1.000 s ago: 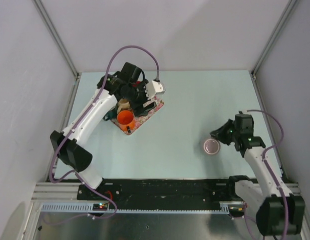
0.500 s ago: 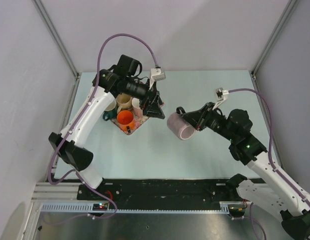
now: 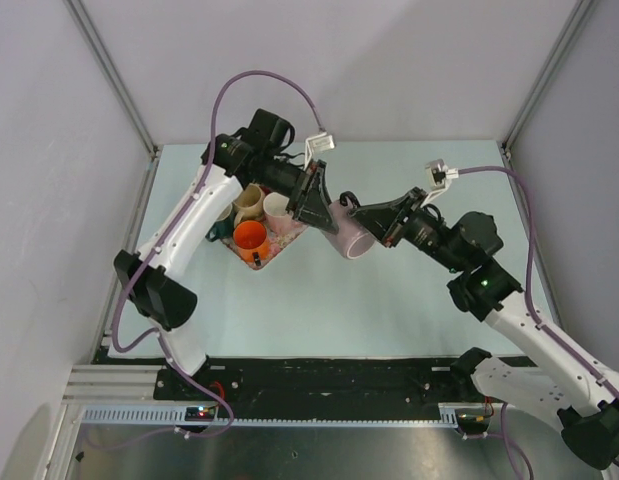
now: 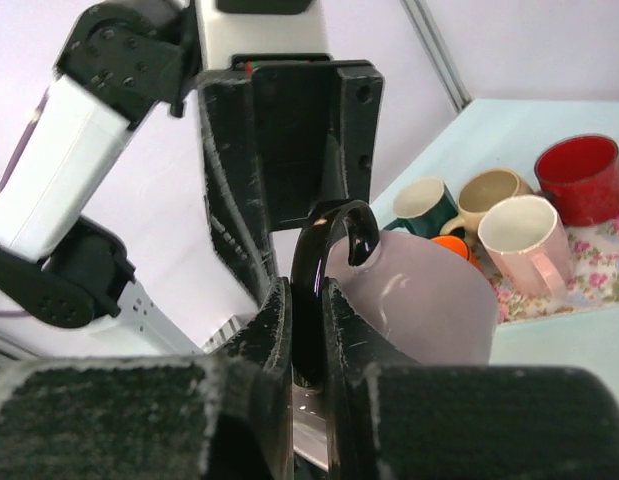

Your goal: Turn the mug right side up

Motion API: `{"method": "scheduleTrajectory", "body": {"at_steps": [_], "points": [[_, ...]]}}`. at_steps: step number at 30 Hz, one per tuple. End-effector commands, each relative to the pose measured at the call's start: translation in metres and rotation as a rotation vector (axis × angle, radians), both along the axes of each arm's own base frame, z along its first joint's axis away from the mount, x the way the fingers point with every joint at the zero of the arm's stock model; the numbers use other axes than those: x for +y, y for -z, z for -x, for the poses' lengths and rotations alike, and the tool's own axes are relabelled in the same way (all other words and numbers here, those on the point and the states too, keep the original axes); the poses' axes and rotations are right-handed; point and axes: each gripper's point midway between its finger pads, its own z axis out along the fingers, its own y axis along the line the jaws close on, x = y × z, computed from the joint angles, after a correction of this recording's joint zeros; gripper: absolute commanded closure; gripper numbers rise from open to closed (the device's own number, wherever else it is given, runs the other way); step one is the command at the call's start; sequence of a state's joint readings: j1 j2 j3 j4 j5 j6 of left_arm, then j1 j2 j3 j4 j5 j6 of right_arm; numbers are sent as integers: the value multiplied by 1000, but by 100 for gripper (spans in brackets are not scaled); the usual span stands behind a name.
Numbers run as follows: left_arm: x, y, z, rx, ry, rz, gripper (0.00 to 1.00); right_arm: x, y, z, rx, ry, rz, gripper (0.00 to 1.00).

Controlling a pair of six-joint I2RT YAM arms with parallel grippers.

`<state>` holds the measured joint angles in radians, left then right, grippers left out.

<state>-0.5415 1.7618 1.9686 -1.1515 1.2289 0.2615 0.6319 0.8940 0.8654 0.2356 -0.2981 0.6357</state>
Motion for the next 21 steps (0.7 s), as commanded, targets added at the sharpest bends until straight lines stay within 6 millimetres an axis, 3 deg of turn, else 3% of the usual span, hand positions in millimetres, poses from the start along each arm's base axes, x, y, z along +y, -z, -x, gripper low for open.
{"method": "scheduleTrajectory", "body": {"at_steps": [1,2,3,6,8,9,10,11,16,21], "points": [[-4,-33,17,67,97,116,71,-7,-72,14,-181,-8,-147,100],[-5,-34,17,73,102,120,85,-7,-69,12,-175,-1,-140,100],[-5,-33,17,71,99,116,92,-6,-65,9,-163,5,-127,100],[-6,-16,0,1,9,26,99,-10,-43,-8,-90,84,-70,96],[-4,6,-24,-90,-99,-89,100,-22,-18,-25,-8,196,-2,55],[-2,17,-38,-145,-155,-150,100,-34,0,-36,48,283,43,28],[4,30,-58,-220,-230,-235,100,-46,17,-45,105,359,88,14],[8,40,-75,-280,-281,-297,100,-63,37,-52,168,450,138,7],[46,76,-167,-607,-482,-633,100,-134,104,-53,381,756,336,1],[57,97,-225,-815,-491,-817,100,-153,125,-45,429,812,432,1]]}}
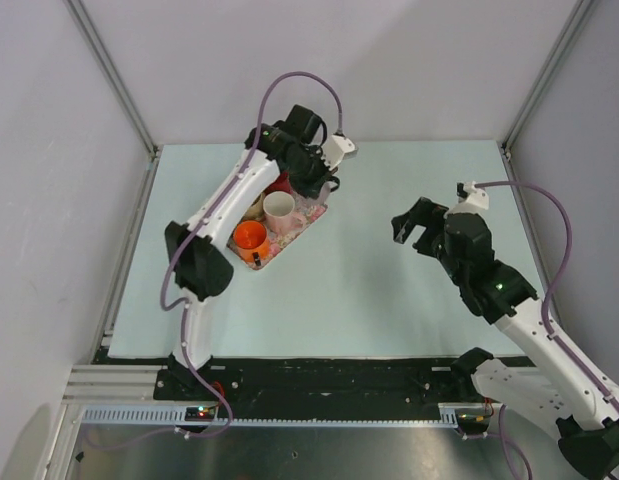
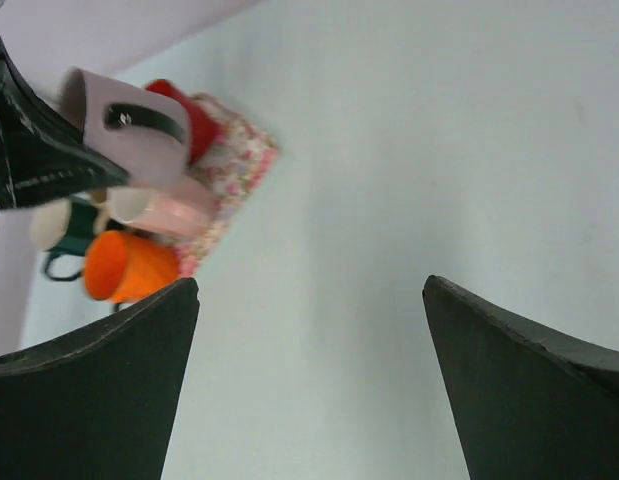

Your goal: Turn the mug right side up

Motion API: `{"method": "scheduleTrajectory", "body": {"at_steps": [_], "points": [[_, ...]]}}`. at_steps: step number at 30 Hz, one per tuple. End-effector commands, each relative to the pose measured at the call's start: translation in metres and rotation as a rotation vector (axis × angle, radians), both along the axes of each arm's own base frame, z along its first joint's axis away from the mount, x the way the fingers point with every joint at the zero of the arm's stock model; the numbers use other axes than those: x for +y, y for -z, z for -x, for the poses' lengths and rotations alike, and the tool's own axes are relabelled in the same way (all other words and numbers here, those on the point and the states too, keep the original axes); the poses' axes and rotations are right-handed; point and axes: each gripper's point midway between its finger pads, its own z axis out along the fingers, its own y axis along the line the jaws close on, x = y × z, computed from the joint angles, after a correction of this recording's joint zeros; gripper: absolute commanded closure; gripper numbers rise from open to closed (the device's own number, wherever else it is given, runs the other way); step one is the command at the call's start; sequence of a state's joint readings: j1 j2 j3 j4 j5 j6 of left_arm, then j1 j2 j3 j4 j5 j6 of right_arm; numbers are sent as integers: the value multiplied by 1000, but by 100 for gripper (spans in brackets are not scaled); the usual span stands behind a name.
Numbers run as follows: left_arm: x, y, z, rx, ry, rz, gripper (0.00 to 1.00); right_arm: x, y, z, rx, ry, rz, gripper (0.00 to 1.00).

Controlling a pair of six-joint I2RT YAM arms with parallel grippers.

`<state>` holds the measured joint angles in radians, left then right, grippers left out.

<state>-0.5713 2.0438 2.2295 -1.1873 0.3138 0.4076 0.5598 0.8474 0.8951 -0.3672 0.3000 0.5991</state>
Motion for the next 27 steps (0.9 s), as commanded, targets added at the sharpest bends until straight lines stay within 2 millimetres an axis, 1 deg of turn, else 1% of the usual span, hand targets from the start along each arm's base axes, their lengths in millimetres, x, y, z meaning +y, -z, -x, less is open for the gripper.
{"method": "scheduleTrajectory", "body": {"at_steps": [1,3,5,7,11,13,18,24,27], "points": [[24,-21,-75,-344,-30,-227,100,-35,13,8,63,128,101,1],[21,-11,-91,-370,-18,-260,100,-33,19,8,82,120,108,1],[18,1,-100,-377,4,-283,100,-30,24,7,101,107,112,1],[15,17,-104,-361,29,-304,100,-27,30,7,124,97,117,1],[13,50,-105,-308,68,-338,100,-24,41,6,161,85,140,1],[13,61,-106,-288,70,-346,100,-23,45,6,176,78,149,0],[17,85,-103,-220,48,-348,100,-22,49,6,189,73,156,1],[21,119,-84,-95,75,-332,100,-21,52,5,196,72,163,1],[23,129,-78,-63,98,-333,100,-21,53,4,198,68,167,1]]}}
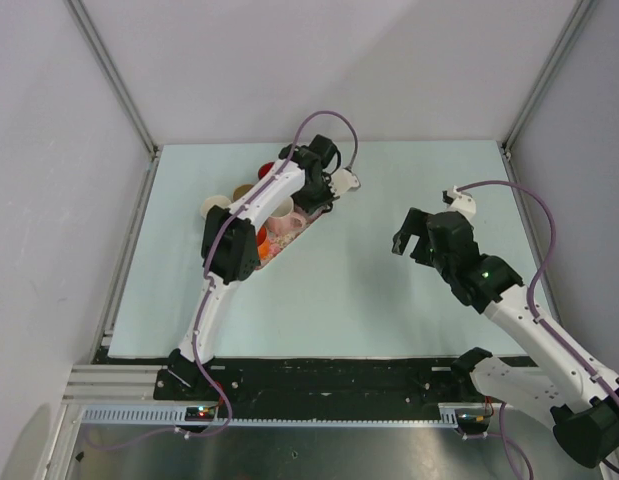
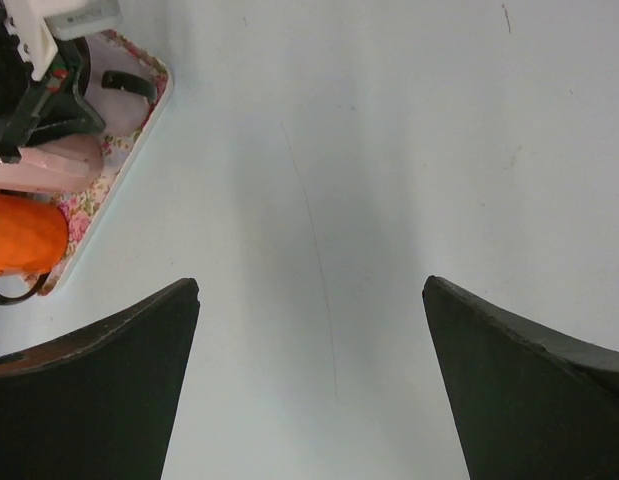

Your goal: Turn the mug right side up

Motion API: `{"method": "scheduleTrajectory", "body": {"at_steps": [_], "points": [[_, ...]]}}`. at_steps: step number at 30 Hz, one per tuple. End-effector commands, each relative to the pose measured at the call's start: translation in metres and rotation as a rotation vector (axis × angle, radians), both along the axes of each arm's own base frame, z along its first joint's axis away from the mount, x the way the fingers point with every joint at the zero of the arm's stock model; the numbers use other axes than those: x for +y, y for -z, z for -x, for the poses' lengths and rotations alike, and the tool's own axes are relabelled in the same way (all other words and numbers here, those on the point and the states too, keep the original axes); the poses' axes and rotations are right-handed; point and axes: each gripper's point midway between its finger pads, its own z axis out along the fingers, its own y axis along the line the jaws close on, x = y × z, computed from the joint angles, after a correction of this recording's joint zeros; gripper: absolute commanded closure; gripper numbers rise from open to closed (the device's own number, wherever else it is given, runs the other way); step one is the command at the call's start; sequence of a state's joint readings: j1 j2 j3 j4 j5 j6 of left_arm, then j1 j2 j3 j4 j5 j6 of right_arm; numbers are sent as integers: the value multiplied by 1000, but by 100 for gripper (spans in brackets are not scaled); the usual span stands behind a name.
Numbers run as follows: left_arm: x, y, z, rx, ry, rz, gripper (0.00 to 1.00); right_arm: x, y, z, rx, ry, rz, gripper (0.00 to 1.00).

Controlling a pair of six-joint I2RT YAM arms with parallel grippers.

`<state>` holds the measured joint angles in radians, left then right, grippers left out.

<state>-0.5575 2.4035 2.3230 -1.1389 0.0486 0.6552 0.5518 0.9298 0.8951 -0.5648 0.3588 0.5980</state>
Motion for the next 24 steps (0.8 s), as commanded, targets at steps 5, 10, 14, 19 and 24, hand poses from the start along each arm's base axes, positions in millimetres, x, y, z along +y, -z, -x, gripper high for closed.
{"method": "scheduleTrajectory", "body": {"at_steps": [5,10,14,19,24], "points": [[1,-16,-6,-31,7,49,73,-1,-12,-4,-32,8,-5,1],[2,-64,-21,-139,-31,104,33,-3,-13,-4,-35,12,1,1],[4,-123,-24,-252,-66,170,21,-7,-12,-6,-34,20,18,1],[11,-206,2,-350,-148,319,16,-22,-13,-9,-55,64,80,1],[52,-260,47,-411,-298,421,13,-37,-12,-13,-86,85,136,1]]}}
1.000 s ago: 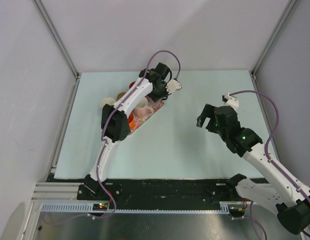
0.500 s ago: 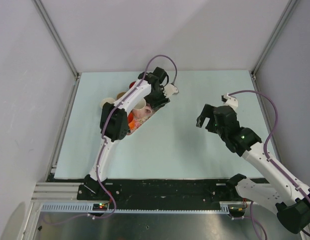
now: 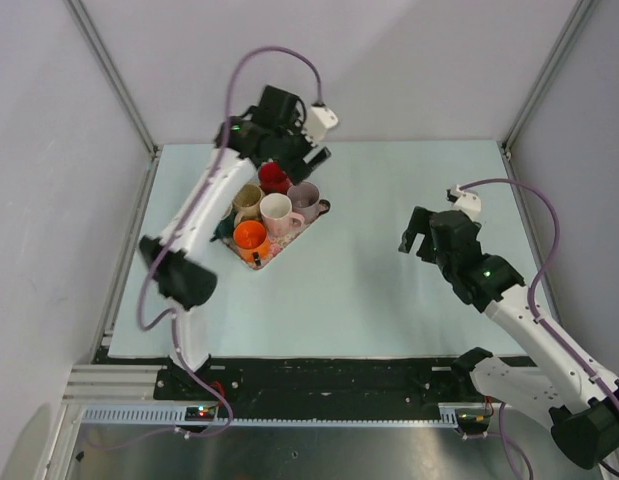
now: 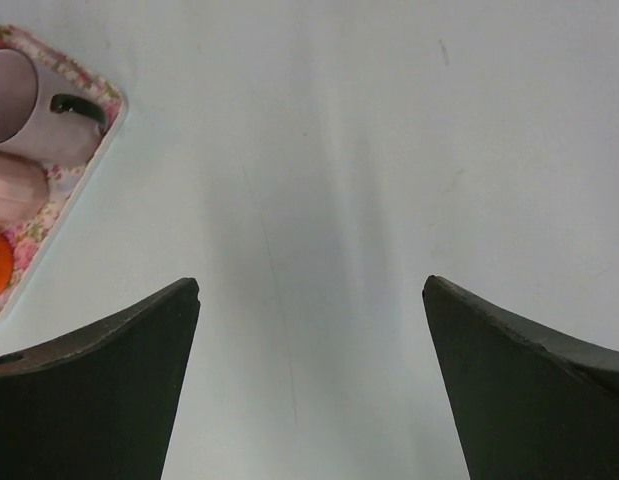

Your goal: Turn the mug right side up

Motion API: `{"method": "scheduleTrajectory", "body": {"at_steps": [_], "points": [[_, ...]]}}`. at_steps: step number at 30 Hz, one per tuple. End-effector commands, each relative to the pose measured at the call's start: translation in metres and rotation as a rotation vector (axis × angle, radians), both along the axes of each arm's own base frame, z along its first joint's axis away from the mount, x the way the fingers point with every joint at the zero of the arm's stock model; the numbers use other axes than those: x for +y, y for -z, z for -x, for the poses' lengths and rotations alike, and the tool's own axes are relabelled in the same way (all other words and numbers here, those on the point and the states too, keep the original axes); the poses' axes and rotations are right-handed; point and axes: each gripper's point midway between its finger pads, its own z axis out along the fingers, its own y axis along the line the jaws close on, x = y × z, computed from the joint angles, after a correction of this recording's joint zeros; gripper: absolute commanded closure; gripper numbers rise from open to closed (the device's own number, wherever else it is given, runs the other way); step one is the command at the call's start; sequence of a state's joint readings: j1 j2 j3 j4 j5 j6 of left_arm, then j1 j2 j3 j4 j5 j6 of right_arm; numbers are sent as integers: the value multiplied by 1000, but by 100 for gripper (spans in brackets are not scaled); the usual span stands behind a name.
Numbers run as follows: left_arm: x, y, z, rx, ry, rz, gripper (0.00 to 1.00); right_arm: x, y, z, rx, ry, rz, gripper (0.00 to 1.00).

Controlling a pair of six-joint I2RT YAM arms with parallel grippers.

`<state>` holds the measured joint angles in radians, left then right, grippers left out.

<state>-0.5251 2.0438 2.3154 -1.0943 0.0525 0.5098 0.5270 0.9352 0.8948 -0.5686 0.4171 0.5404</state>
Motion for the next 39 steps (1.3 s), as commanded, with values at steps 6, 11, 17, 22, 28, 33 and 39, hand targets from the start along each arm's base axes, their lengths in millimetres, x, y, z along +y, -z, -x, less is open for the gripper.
{"method": "scheduleTrajectory", "body": {"at_steps": [6,11,17,22,28,33,39], "points": [[125,-80,104,-235,-347,191,10,-37,-11,-7,-146,92,75,0],[204,-25,166,-342,-521,167,2,-54,4,-3,-204,161,80,1],[241,61,209,-497,-690,281,0,-77,34,10,-182,282,114,1],[250,72,195,-682,-786,431,0,-87,56,20,-133,333,142,0],[233,109,188,-620,-703,451,0,-86,59,25,-122,332,143,1],[239,108,189,-638,-740,477,0,-84,53,29,-149,327,119,0],[243,104,189,-657,-758,485,0,-87,48,34,-175,340,106,1]]}}
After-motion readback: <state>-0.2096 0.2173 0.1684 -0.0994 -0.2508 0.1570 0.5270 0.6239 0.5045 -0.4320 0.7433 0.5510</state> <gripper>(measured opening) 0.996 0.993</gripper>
